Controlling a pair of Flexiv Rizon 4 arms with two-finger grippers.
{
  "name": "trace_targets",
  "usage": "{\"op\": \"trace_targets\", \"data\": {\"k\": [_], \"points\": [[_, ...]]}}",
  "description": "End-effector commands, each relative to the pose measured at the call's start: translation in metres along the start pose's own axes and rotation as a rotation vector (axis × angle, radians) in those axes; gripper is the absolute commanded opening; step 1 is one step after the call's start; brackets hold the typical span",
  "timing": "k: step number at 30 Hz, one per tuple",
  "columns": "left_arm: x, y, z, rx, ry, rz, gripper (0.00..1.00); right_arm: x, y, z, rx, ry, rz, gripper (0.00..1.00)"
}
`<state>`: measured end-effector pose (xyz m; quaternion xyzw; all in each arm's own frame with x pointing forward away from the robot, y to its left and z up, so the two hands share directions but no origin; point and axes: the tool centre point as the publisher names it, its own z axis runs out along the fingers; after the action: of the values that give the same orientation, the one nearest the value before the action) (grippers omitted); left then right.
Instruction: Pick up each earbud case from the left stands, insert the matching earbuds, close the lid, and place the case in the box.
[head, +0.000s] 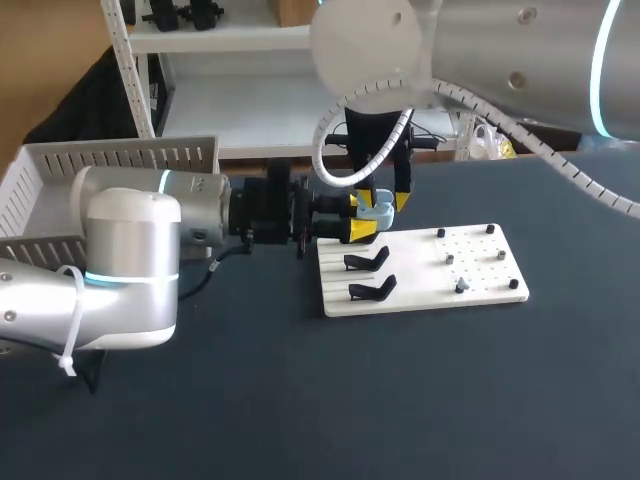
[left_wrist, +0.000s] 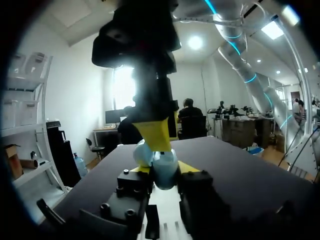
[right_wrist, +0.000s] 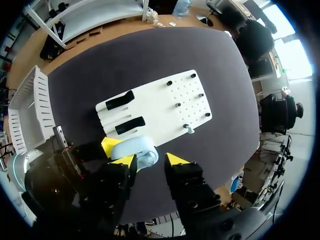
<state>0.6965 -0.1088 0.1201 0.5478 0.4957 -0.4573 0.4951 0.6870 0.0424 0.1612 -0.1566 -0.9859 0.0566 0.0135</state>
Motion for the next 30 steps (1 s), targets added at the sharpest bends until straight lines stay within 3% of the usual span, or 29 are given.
{"op": "trace_targets", "data": {"k": [1, 6, 11, 15, 21, 30], "points": [[0.0, -0.002, 0.0, -0.006, -0.002, 0.002, 0.0, 0.004, -0.004, -0.007, -0.018, -0.008, -0.001, 0.36], [0.0, -0.002, 0.0, -0.006, -0.002, 0.002, 0.0, 0.014, -0.019, -0.027, -0.097, -0.035, -0.003, 0.36], [0.0, -0.002, 0.0, -0.006, -0.002, 0.002, 0.0, 0.018, -0.044, -0.031, -0.198, -0.12, -0.003, 0.31], [0.0, -0.002, 0.0, -0.006, -0.002, 0.002, 0.0, 0.017, -0.064, -0.023, -0.275, -0.21, -0.019, 0.4], [0.0, -0.002, 0.0, -0.006, -0.002, 0.002, 0.0, 0.006, -0.094, -0.016, -0.354, -0.302, 0.037, 0.44], [0.0, -0.002, 0.0, -0.006, -0.002, 0.002, 0.0, -0.003, -0.126, 0.008, -0.375, -0.277, 0.08, 0.43]]}}
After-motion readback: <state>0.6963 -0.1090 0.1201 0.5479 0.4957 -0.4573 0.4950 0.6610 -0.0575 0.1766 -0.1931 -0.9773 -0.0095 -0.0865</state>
